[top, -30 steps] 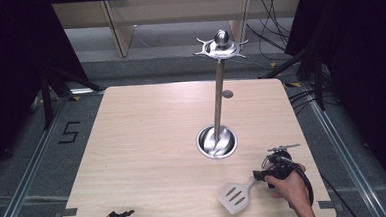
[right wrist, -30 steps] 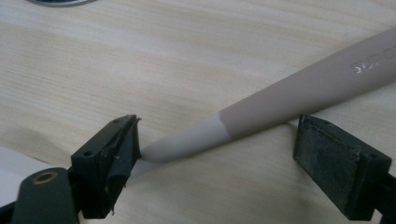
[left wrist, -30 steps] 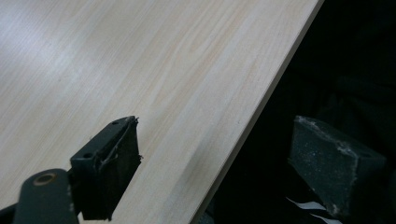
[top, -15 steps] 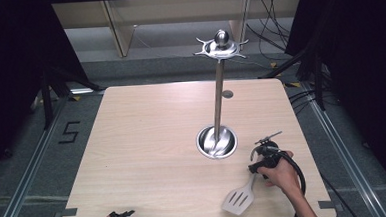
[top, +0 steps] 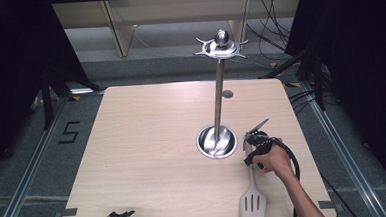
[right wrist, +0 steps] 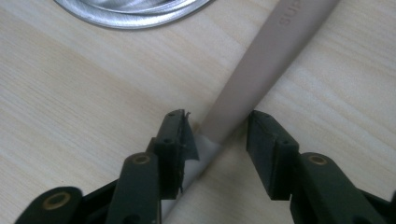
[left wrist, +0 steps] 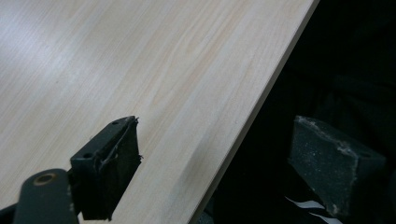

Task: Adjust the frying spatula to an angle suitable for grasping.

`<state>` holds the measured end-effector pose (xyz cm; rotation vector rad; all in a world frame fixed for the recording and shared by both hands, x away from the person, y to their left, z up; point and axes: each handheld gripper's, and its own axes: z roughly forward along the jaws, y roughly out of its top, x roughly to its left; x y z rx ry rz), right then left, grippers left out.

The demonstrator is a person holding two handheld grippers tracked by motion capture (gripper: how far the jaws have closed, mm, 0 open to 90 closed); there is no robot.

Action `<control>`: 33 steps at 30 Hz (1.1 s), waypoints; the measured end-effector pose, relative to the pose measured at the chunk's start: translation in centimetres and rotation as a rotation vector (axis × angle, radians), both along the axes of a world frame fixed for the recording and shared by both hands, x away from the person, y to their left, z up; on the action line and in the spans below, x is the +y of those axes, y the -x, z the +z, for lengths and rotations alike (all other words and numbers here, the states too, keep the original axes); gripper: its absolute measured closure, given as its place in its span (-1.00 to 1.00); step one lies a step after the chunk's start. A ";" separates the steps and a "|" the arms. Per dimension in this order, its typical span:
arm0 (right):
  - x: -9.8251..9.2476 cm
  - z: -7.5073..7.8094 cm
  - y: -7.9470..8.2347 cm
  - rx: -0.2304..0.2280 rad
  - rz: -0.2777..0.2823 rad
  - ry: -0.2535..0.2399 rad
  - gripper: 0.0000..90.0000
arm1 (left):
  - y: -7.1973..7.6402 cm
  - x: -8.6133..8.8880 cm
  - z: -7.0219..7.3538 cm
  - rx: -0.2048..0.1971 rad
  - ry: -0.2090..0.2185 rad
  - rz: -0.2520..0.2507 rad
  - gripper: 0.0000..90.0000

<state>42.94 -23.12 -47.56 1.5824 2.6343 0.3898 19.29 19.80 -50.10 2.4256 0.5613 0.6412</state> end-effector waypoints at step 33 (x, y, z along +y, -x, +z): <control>-0.9 0.5 -1.2 0.057 0.011 0.001 0.68 | 0.0 0.0 0.0 0.002 0.000 -0.009 -0.66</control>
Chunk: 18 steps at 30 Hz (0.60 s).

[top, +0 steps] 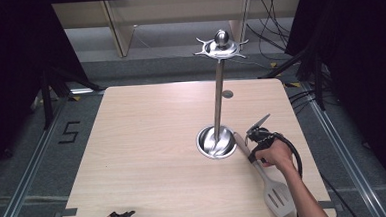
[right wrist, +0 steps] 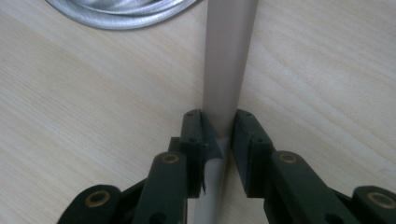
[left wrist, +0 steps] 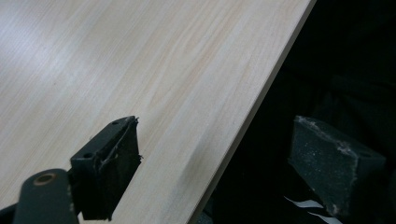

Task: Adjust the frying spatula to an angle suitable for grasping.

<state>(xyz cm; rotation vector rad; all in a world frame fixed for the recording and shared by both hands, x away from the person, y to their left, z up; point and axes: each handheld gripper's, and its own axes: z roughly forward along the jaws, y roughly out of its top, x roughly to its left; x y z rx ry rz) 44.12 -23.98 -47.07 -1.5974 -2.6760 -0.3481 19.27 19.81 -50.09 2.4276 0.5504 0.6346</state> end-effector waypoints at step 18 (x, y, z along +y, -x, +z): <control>-3.2 3.5 3.0 -0.221 0.041 -0.275 0.70 | 0.0 0.0 0.0 -0.001 -0.001 0.000 -0.66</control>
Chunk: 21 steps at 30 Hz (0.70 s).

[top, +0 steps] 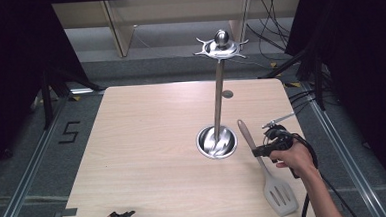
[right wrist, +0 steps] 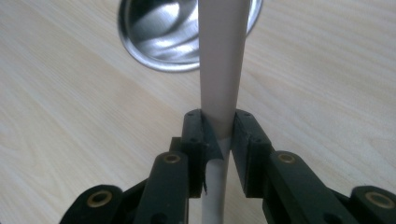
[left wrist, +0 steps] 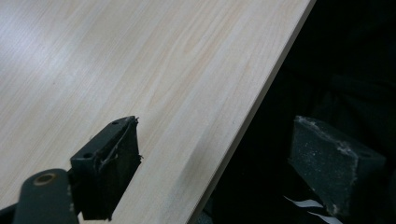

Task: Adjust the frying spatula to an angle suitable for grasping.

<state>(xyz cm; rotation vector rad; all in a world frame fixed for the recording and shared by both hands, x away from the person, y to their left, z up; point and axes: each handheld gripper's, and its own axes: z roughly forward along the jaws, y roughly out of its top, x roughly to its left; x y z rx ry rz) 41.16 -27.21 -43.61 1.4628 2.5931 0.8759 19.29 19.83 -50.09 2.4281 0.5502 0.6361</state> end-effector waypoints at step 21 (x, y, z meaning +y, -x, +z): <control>-0.9 3.7 5.1 -0.243 0.047 -0.259 0.70 | 0.0 0.0 0.1 -0.002 0.007 -0.001 -0.66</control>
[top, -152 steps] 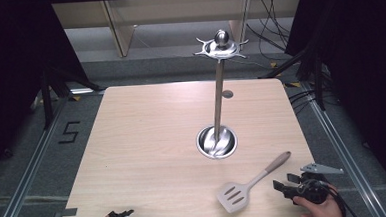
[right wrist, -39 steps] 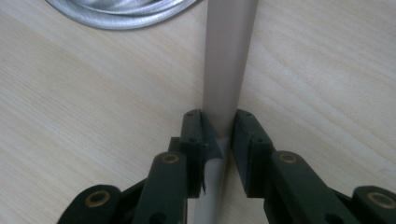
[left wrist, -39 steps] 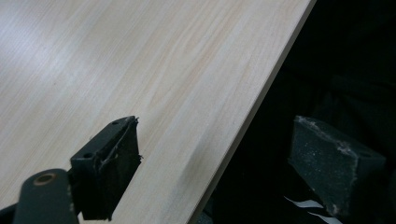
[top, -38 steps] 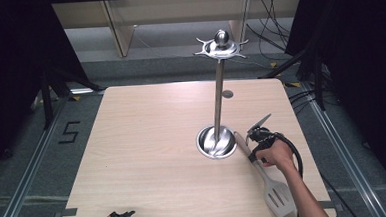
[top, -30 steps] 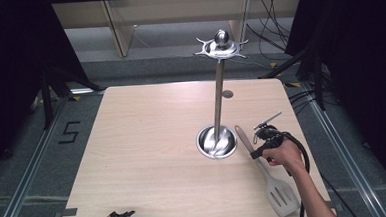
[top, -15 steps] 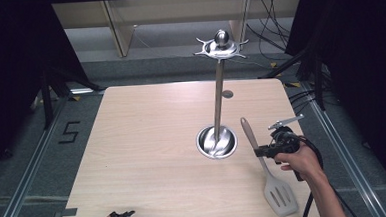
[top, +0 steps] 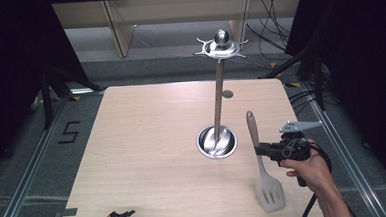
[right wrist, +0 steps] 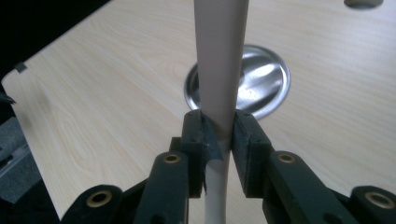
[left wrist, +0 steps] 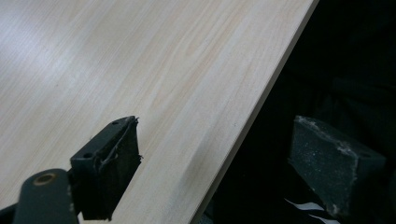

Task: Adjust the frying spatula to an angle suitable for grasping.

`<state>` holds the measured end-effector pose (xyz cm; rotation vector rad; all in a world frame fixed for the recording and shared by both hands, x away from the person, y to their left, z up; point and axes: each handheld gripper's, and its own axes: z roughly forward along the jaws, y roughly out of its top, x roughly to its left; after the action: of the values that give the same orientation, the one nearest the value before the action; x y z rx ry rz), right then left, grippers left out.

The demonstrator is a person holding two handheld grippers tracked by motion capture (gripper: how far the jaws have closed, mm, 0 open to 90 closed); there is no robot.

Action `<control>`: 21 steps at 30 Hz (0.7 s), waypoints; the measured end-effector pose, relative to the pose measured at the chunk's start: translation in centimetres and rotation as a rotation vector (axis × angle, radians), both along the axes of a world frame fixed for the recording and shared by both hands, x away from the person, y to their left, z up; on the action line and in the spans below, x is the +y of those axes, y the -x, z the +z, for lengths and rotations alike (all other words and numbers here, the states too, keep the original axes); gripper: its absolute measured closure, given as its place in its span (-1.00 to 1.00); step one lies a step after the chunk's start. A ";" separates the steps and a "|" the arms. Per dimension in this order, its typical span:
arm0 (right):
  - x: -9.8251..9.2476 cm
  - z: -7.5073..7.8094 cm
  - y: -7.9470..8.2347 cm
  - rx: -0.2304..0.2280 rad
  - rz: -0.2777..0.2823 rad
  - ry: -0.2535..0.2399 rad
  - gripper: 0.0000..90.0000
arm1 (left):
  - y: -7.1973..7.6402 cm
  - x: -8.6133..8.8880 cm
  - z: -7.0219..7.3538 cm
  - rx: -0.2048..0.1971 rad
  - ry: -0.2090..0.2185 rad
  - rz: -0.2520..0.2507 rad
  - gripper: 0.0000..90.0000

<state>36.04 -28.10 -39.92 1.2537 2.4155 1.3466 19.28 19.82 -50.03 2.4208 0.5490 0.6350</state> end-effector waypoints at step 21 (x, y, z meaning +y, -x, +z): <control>3.4 3.4 1.0 -0.211 0.065 -0.113 0.70 | 0.0 0.1 0.1 -0.012 0.000 0.006 -0.66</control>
<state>35.03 -24.73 -36.52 1.0058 2.2823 1.5658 19.26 19.91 -49.91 2.4149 0.5513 0.6515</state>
